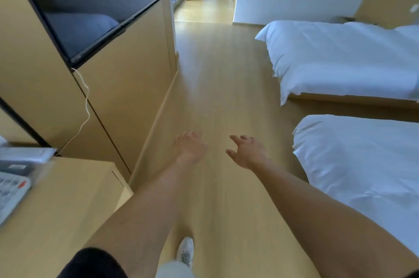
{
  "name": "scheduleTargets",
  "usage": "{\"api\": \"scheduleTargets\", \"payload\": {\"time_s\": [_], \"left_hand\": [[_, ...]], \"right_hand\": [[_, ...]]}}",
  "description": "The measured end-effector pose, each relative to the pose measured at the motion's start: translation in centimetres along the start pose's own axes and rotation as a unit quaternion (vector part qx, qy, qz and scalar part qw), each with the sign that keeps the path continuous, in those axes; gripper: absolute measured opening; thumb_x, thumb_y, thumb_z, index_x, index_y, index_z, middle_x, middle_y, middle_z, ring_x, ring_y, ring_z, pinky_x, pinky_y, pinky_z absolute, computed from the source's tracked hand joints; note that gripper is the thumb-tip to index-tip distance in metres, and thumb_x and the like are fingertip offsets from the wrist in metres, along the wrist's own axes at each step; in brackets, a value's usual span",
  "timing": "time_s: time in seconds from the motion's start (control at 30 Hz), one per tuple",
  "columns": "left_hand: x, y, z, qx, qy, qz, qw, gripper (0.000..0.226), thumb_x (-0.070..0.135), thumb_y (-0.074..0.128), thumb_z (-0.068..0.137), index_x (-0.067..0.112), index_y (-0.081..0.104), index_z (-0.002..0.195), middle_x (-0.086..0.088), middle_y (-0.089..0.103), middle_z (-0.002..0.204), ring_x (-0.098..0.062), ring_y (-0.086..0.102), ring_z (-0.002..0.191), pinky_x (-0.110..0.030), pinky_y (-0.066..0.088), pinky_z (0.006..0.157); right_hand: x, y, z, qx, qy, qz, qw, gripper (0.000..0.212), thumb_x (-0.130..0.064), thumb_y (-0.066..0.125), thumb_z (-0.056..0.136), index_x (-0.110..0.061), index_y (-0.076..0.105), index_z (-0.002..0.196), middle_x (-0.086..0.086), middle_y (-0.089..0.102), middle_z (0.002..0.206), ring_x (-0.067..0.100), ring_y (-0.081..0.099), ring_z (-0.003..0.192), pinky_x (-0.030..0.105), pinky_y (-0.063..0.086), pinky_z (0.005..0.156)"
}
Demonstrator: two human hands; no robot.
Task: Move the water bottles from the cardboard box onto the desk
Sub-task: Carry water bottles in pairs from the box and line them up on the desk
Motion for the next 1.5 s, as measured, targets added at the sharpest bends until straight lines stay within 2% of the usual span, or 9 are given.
{"api": "scheduleTargets", "payload": {"time_s": [0.17, 0.33, 0.5, 0.67, 0.77, 0.93, 1.17, 1.5], "left_hand": [[0.7, -0.2, 9.0, -0.019, 0.061, 0.027, 0.998, 0.048, 0.039, 0.042, 0.099, 0.030, 0.045, 0.146, 0.000, 0.047, 0.150, -0.021, 0.042, 0.139, -0.035, 0.031, 0.113], [1.0, -3.1, 18.3, -0.039, 0.098, 0.081, 0.991, 0.054, 0.041, 0.036, 0.101, 0.031, 0.032, 0.154, 0.001, 0.038, 0.157, -0.021, 0.035, 0.144, -0.037, 0.024, 0.117], [3.7, -5.1, 25.1, -0.018, 0.134, 0.048, 0.990, 0.052, 0.039, 0.044, 0.097, 0.032, 0.041, 0.148, -0.002, 0.050, 0.147, -0.026, 0.048, 0.133, -0.037, 0.036, 0.108], [6.7, -6.5, 31.5, -0.015, 0.169, 0.015, 0.985, 0.054, 0.038, 0.049, 0.097, 0.029, 0.040, 0.150, -0.001, 0.048, 0.150, -0.027, 0.045, 0.136, -0.039, 0.035, 0.112], [8.3, -7.7, 35.8, 0.008, 0.192, 0.024, 0.981, 0.052, 0.039, 0.049, 0.097, 0.031, 0.042, 0.148, 0.001, 0.049, 0.149, -0.025, 0.047, 0.134, -0.037, 0.036, 0.109], [10.7, -10.1, 45.0, 0.022, 0.177, 0.035, 0.983, 0.051, 0.038, 0.047, 0.098, 0.033, 0.041, 0.148, 0.002, 0.046, 0.151, -0.025, 0.044, 0.138, -0.036, 0.033, 0.112], [12.6, -13.0, 59.0, -0.011, 0.110, 0.027, 0.993, 0.051, 0.041, 0.042, 0.101, 0.033, 0.036, 0.151, 0.000, 0.045, 0.153, -0.027, 0.044, 0.137, -0.038, 0.032, 0.111], [14.6, -14.8, 75.9, -0.023, 0.070, 0.024, 0.997, 0.053, 0.040, 0.042, 0.101, 0.031, 0.035, 0.153, -0.001, 0.042, 0.155, -0.028, 0.044, 0.137, -0.039, 0.031, 0.112]], "right_hand": [[2.1, -2.2, 6.1, 0.007, 0.068, 0.010, 0.998, 0.061, -0.060, 0.036, 0.100, -0.035, 0.027, 0.155, 0.006, 0.040, 0.155, 0.027, 0.032, 0.145, 0.042, 0.032, 0.114], [1.9, -5.8, 11.4, 0.015, 0.112, 0.017, 0.993, 0.060, -0.060, 0.036, 0.100, -0.034, 0.029, 0.154, 0.007, 0.038, 0.156, 0.027, 0.032, 0.144, 0.042, 0.032, 0.113], [2.7, -8.0, 16.2, 0.021, 0.138, 0.019, 0.990, 0.059, -0.059, 0.035, 0.101, -0.034, 0.029, 0.153, 0.007, 0.040, 0.154, 0.026, 0.034, 0.143, 0.042, 0.032, 0.113], [4.5, -10.1, 22.4, 0.031, 0.153, 0.034, 0.987, 0.058, -0.058, 0.036, 0.101, -0.034, 0.029, 0.153, 0.009, 0.038, 0.156, 0.027, 0.034, 0.143, 0.042, 0.031, 0.114], [6.0, -11.2, 27.2, 0.040, 0.152, 0.042, 0.987, 0.057, -0.057, 0.036, 0.101, -0.034, 0.030, 0.153, 0.008, 0.040, 0.155, 0.028, 0.036, 0.142, 0.043, 0.030, 0.114], [9.0, -13.8, 37.9, 0.043, 0.135, 0.060, 0.988, 0.055, -0.055, 0.036, 0.101, -0.033, 0.033, 0.151, 0.009, 0.043, 0.151, 0.029, 0.039, 0.139, 0.042, 0.032, 0.112], [12.7, -19.1, 53.3, 0.032, 0.089, 0.064, 0.994, 0.055, -0.057, 0.035, 0.101, -0.033, 0.033, 0.151, 0.009, 0.050, 0.144, 0.029, 0.043, 0.135, 0.043, 0.036, 0.108], [17.3, -23.7, 70.3, 0.025, 0.072, 0.064, 0.995, 0.055, -0.057, 0.036, 0.101, -0.031, 0.036, 0.149, 0.008, 0.051, 0.143, 0.028, 0.044, 0.135, 0.042, 0.038, 0.108]]}}
Point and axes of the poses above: each hand's wrist, its own z-axis towards the middle knuckle, its own y-axis out of the palm, x = y × z, the point moved 8 cm from there along z, towards the middle knuckle
